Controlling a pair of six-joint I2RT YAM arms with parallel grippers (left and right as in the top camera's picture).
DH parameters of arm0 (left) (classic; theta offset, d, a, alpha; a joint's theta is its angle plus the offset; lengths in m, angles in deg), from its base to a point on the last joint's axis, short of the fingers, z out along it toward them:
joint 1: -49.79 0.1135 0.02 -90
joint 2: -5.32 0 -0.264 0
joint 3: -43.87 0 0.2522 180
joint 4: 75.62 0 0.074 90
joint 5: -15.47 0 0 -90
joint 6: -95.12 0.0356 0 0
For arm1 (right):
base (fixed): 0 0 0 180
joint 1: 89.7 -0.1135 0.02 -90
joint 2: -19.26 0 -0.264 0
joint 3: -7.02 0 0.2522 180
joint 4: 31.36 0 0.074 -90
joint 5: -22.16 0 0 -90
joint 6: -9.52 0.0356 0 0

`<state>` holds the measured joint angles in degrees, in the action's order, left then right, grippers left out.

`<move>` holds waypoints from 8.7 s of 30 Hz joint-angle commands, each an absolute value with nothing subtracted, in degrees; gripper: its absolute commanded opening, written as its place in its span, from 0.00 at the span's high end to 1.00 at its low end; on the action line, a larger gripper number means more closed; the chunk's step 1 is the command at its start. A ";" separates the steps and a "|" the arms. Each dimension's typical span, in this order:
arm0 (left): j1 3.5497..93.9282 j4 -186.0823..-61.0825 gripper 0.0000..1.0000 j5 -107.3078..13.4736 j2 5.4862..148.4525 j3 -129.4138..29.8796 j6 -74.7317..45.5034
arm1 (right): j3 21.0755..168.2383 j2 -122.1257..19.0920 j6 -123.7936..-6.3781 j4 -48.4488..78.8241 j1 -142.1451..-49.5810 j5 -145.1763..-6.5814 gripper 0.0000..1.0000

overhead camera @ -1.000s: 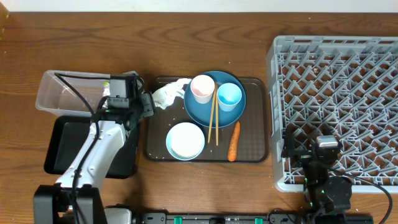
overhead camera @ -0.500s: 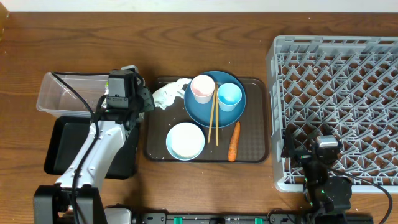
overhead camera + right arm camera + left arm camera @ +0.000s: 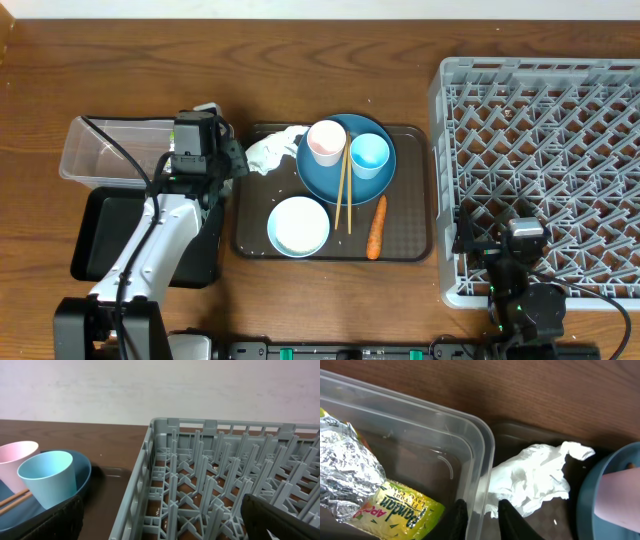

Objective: Sort waste into correct bins and load items into the dishwasher rack
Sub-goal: 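Move left gripper to the white tissue and grasp it, then carry tissue with left gripper and release it into clear bin, then move left gripper back over the tray toward the rice bowl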

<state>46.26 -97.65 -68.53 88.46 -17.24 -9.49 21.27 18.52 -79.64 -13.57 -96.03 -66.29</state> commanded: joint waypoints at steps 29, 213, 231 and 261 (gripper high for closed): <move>45.52 -121.69 0.71 -74.98 87.19 -42.38 0.52 | 21.10 18.61 -79.27 -13.50 -95.57 -65.73 0.01; 32.99 -161.30 0.51 -74.24 87.78 -33.40 -15.83 | 21.10 18.61 -79.27 -13.50 -95.57 -65.73 0.01; 33.06 -145.03 0.52 -86.39 87.78 -19.69 -21.40 | 21.10 18.61 -79.27 -13.50 -95.57 -65.73 0.01; 33.17 -129.47 0.74 -89.01 87.95 -12.72 -20.11 | 21.10 18.61 -79.27 -13.50 -95.55 -65.73 0.01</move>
<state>33.08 -129.74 -88.45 87.67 -13.42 -20.35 21.27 18.52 -79.64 -13.57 -96.03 -66.29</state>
